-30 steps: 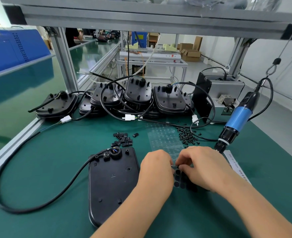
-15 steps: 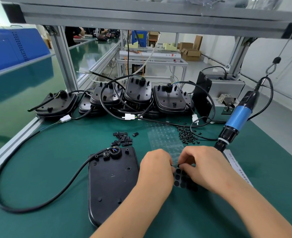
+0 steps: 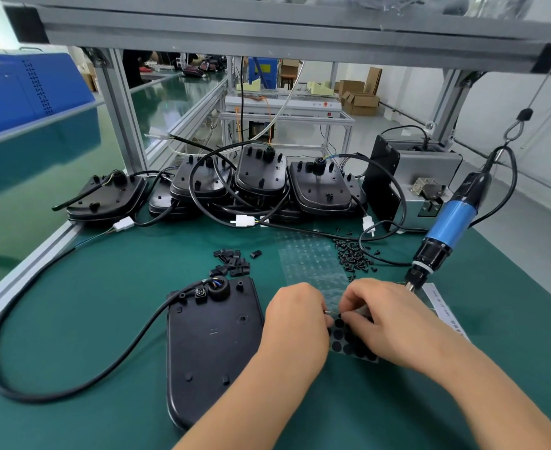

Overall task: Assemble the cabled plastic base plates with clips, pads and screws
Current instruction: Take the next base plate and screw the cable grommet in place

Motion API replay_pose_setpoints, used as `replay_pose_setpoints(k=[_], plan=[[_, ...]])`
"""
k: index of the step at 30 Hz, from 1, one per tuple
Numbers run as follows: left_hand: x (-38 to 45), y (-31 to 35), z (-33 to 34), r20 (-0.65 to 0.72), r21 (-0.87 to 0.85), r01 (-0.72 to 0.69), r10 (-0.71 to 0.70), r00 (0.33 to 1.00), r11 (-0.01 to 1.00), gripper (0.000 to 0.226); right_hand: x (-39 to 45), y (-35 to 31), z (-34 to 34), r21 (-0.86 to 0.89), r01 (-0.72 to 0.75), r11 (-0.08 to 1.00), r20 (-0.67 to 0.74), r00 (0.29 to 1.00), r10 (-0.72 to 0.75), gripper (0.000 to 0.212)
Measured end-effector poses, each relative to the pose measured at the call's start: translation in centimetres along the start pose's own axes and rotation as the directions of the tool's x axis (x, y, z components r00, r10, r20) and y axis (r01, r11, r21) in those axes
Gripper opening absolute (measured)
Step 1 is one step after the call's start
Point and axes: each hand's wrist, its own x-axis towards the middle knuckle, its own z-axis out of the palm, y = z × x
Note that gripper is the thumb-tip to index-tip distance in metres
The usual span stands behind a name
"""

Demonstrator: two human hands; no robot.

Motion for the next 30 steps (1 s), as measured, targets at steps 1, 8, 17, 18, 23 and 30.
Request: replay_pose_setpoints(k=[1,8,17,18,23,30], plan=[[0.0,0.0,0.0,0.001,0.016,-0.006,0.006,1.000,1.000,0.016,-0.2,0.2,-0.2,0.105,-0.020,0.994,-0.017,1.000,0.022,0.016],[-1.4,0.4,-0.7,0.023,0.194,-0.133,0.131,0.991,0.972,0.026,-0.8,-0.4,-1.3,0.961,-0.232,0.149,0.196,0.955,0.224,0.005],[-3.9,-8.9,-8.2,-0.505,-0.025,0.064,-0.068,0.860,0.998,0.022,1.7,-5.6,1.1,0.837,-0.364,0.409,0.342,0.931,0.130,0.016],[-3.9,-10.3,-8.7,-0.499,-0.066,0.113,-0.131,0.857,0.991,0.023,2.1,-6.3,1.6,0.785,-0.336,0.520,0.306,0.941,0.146,0.018],[-3.6,-13.8,-7.6,-0.426,-0.239,0.103,-0.200,0.882,0.965,0.018,3.7,-8.9,3.0,0.613,-0.283,0.737,0.265,0.953,0.146,0.013],[-3.5,-14.5,-6.1,-0.339,-0.306,0.100,-0.207,0.918,0.947,0.033,4.1,-9.3,3.3,0.631,-0.380,0.676,0.379,0.912,0.158,0.009]])
